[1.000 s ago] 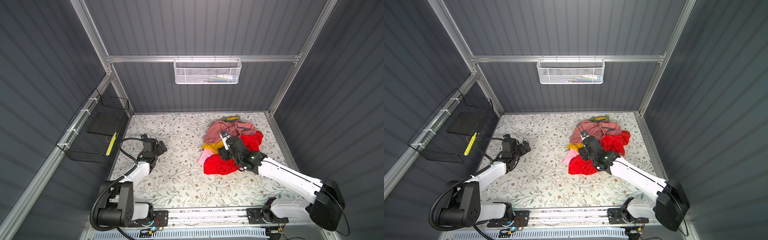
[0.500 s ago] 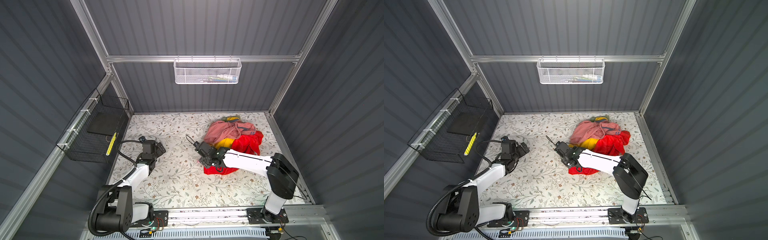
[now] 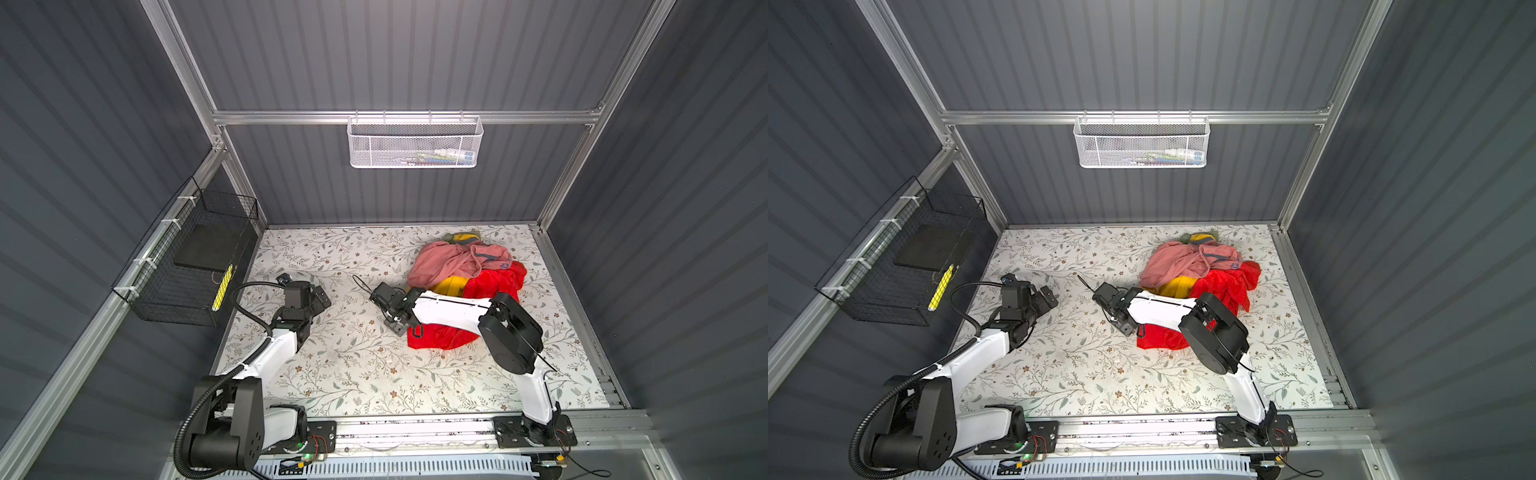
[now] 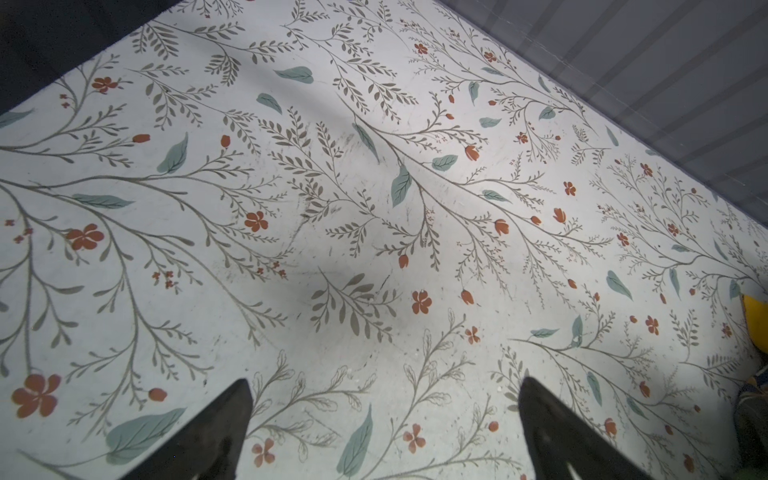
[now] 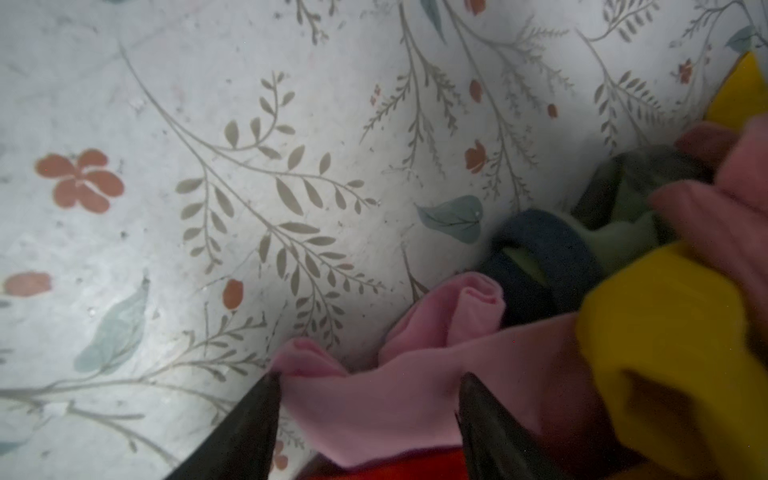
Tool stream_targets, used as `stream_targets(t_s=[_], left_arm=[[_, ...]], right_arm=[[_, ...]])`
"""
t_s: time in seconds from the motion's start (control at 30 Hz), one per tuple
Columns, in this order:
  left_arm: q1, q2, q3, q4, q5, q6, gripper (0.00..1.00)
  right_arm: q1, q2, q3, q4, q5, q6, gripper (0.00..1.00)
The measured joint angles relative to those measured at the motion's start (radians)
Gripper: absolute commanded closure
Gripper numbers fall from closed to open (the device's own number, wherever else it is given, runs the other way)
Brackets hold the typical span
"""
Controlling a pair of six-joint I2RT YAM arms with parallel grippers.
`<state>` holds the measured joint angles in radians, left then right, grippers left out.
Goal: Pick out a specific cloth from the pile
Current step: 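Reach the right gripper into the pile toward the light-pink shirt, then grasp the light-pink shirt with the right gripper and lift it up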
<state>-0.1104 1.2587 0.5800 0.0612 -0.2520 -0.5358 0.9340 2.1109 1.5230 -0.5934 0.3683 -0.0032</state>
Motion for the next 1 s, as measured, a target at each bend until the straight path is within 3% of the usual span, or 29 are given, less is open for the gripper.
stream_targets(t_s=[0.07, 0.33, 0.67, 0.8, 1.0], left_arm=[[0.0, 0.0, 0.0, -0.005, 0.0, 0.0, 0.0], [0.0, 0.0, -0.001, -0.017, -0.003, 0.001, 0.0], [0.0, 0.0, -0.001, -0.018, -0.002, 0.013, 0.0], [0.0, 0.0, -0.001, -0.018, -0.001, 0.024, 0.0], [0.0, 0.0, -0.001, -0.017, 0.006, 0.039, 0.0]], right_arm=[[-0.007, 0.005, 0.002, -0.006, -0.01, 0.0, 0.48], [-0.044, -0.002, -0.027, -0.01, -0.056, 0.016, 1.0], [-0.088, -0.111, -0.098, 0.008, -0.159, 0.03, 1.0], [-0.125, -0.267, -0.102, 0.011, -0.188, 0.047, 1.0], [-0.261, -0.517, -0.102, 0.013, -0.22, 0.079, 1.0]])
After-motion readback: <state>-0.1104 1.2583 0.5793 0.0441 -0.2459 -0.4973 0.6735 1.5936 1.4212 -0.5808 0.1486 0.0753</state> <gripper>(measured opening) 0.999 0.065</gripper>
